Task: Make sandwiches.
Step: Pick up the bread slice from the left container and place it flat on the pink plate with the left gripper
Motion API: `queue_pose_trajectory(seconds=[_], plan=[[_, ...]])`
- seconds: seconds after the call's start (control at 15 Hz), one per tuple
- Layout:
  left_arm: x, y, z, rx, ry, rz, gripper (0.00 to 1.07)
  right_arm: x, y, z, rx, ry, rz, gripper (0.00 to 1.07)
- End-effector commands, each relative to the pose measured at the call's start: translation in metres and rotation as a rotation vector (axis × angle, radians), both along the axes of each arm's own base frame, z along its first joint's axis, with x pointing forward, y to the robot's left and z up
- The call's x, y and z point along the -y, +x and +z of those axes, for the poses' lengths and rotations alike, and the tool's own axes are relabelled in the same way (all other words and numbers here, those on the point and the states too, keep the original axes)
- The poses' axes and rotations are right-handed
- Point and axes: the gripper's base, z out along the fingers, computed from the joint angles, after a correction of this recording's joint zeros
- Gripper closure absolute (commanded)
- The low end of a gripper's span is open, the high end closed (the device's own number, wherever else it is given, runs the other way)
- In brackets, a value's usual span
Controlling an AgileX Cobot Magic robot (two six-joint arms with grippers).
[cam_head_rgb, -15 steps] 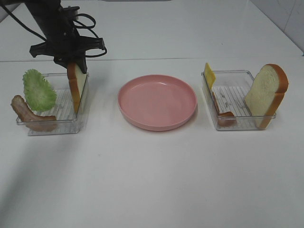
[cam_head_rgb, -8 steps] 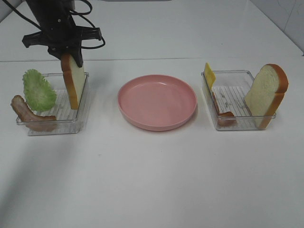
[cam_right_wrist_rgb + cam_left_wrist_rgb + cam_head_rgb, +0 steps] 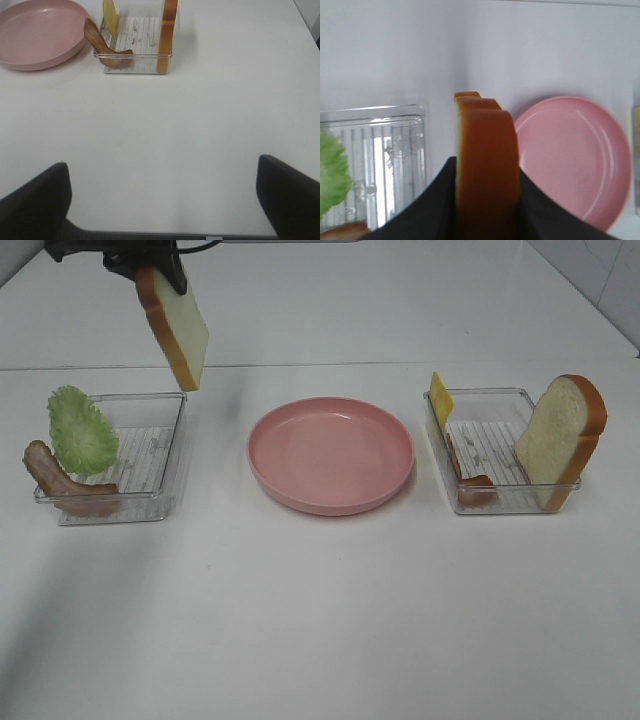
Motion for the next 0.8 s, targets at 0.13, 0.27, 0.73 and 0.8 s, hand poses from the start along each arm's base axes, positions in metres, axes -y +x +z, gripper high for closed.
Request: queue_pose_trajectory(seconds=[0.13, 0.27, 0.73, 0.8], plan=[[0.016, -0.010, 0.014, -0.034, -0.149, -0.084, 0.94, 0.000, -0.003, -0.001, 0.032, 0.009, 0.000, 0.10], [0.027, -0.009, 0.019, 0.001, -0.274, -0.127, 0.94, 0.000, -0.003, -0.001, 0.032, 0.009, 0.000, 0.10], [0.068, -0.007, -0.005, -0.015, -0.445, -0.284, 0.94, 0.000, -0.003, -0.001, 0.032, 0.009, 0.000, 0.10], [0.072, -0.005, -0.014, -0.028, -0.446, -0.284, 0.94, 0.000, -0.003, -0.001, 0.032, 0.009, 0.000, 0.10]])
